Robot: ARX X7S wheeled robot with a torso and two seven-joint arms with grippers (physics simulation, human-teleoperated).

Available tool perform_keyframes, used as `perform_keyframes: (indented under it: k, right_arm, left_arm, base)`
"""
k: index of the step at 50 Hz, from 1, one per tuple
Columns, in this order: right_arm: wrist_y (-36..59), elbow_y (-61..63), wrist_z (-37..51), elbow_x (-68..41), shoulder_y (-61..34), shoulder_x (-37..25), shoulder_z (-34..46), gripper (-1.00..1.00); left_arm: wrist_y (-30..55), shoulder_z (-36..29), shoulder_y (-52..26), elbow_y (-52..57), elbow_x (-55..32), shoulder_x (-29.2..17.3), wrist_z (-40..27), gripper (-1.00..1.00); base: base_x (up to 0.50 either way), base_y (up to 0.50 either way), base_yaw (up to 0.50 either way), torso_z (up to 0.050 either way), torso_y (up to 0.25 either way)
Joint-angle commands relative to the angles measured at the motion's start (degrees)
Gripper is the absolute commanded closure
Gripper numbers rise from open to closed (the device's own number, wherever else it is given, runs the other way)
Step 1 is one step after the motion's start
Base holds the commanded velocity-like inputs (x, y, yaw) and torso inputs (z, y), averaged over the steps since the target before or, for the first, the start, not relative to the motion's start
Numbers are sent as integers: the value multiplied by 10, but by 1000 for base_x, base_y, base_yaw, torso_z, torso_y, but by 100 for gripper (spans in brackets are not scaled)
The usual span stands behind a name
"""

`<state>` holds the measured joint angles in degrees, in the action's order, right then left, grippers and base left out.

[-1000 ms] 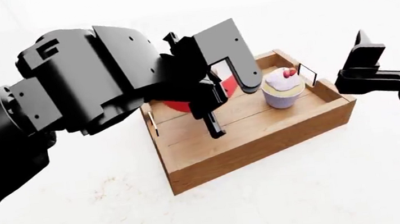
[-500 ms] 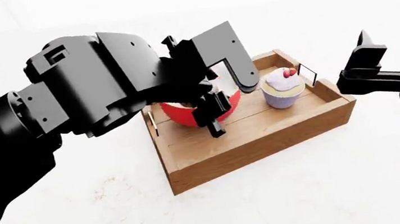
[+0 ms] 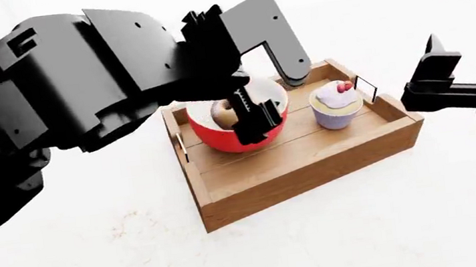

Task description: Pick up the bowl with donut and place it on the tray. Pick up the cupcake and place it on the tray.

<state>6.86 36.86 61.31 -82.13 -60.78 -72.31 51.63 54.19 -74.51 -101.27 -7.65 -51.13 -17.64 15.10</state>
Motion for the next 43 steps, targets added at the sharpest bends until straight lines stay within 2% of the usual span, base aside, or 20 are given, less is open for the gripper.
perform_keyframes:
  k: [1, 6, 15, 21, 29, 35, 43]
  right_arm:
    - [9, 8, 3, -7, -9, -3, -6, -100]
    - [1, 29, 11, -14, -5, -27, -11, -100]
    - [-28, 90, 32, -26, 11, -80, -17, -100]
    - [-69, 133, 38, -23, 29, -123, -14, -100]
    - [-131, 181, 39, 8, 58, -172, 3, -100]
    - [-159, 221, 76, 61, 83, -177, 27, -100]
    - [-192, 231, 97, 141, 120, -177, 61, -100]
  left_arm:
    - [53, 56, -39, 76, -58, -37, -41, -100]
    - [90, 100, -36, 141, -109, -78, -108, -100]
    - [157, 195, -16, 283, -279, -168, -264, -100]
    - [147, 245, 1, 372, -413, -225, -384, -100]
    - [101, 276, -2, 465, -550, -289, -514, -100]
    - [32, 304, 48, 535, -564, -328, -580, -100]
    - [-48, 342, 122, 617, -569, -394, -627, -100]
  base:
    - [0, 0, 0, 0, 0]
    - [0, 0, 0, 0, 0]
    - [0, 0, 0, 0, 0]
    - [0, 0, 0, 0, 0]
    - [0, 0, 0, 0, 0]
    - [0, 0, 0, 0, 0]
    - [0, 0, 0, 0, 0]
